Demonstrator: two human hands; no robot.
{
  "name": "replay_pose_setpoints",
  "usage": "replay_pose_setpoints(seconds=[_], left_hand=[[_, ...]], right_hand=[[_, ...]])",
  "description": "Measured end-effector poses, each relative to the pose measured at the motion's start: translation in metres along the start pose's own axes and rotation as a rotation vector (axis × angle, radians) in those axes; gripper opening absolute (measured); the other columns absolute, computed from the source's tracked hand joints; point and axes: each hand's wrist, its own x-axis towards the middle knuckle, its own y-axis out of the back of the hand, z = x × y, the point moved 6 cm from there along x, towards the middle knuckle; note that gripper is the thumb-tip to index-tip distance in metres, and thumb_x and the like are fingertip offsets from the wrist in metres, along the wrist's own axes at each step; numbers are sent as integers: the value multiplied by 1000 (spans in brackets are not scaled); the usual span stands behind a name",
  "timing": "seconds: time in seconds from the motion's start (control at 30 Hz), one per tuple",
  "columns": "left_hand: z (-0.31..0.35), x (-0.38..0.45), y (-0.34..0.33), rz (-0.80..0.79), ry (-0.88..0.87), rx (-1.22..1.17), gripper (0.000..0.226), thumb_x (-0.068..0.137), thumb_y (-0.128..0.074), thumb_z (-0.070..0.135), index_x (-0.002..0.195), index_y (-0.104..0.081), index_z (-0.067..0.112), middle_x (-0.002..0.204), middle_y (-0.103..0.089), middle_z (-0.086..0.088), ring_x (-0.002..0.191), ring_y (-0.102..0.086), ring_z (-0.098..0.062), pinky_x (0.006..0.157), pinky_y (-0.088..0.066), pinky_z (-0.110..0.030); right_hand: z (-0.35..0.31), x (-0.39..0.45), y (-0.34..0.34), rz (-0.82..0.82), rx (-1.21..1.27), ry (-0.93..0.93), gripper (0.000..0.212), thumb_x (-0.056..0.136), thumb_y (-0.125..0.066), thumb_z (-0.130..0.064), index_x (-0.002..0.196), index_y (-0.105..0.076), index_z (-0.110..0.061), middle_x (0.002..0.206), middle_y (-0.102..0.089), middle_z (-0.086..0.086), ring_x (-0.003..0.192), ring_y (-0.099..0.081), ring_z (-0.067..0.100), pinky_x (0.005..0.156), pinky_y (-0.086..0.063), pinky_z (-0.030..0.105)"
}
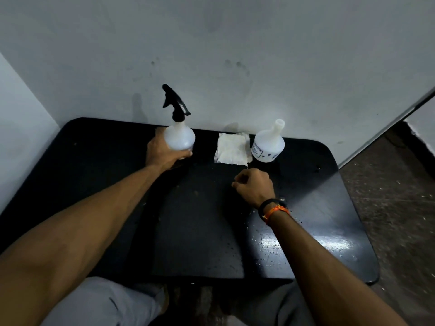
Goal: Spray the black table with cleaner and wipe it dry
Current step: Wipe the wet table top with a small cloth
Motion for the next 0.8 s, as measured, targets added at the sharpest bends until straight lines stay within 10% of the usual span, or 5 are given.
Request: replay_pose_setpoints(seconds=[0.3, 0.4, 0.53, 0.8], left_hand=[[-18, -7, 8, 209, 101, 162, 90, 56, -88, 53, 122, -44, 11, 129, -48, -13, 121, -48, -35, 103, -36, -50], [-13, -34, 7, 331, -56, 435, 42, 78, -69, 44, 98, -49, 13, 108, -53, -13, 102, -52, -34, 92, -35, -48], [5, -54, -30, 82, -533, 461, 17, 86, -62, 27, 81, -51, 15, 86, -53, -7, 82, -52, -30, 77, -42, -43], [16, -55, -97, -252, -742, 696, 54, 96, -36, 37, 146, -46, 17, 152, -46, -2, 140, -40, -26, 113, -31, -42]], right_hand=[[-6, 23, -12, 51, -164, 130, 20, 82, -70, -17, 97, -77, -8, 109, -69, 13, 103, -62, 33, 82, -52, 36], [-13, 31, -18, 46, -208, 167, 24, 83, -67, -16, 103, -76, -7, 112, -68, 14, 108, -57, 35, 87, -49, 37], [-24, 39, -28, 47, -252, 228, 31, 84, -62, -12, 113, -73, -6, 117, -66, 14, 109, -55, 37, 88, -47, 39], [-26, 48, -47, -41, -357, 321, 53, 89, -54, -13, 141, -55, -21, 152, -47, 10, 125, -49, 41, 103, -43, 48]])
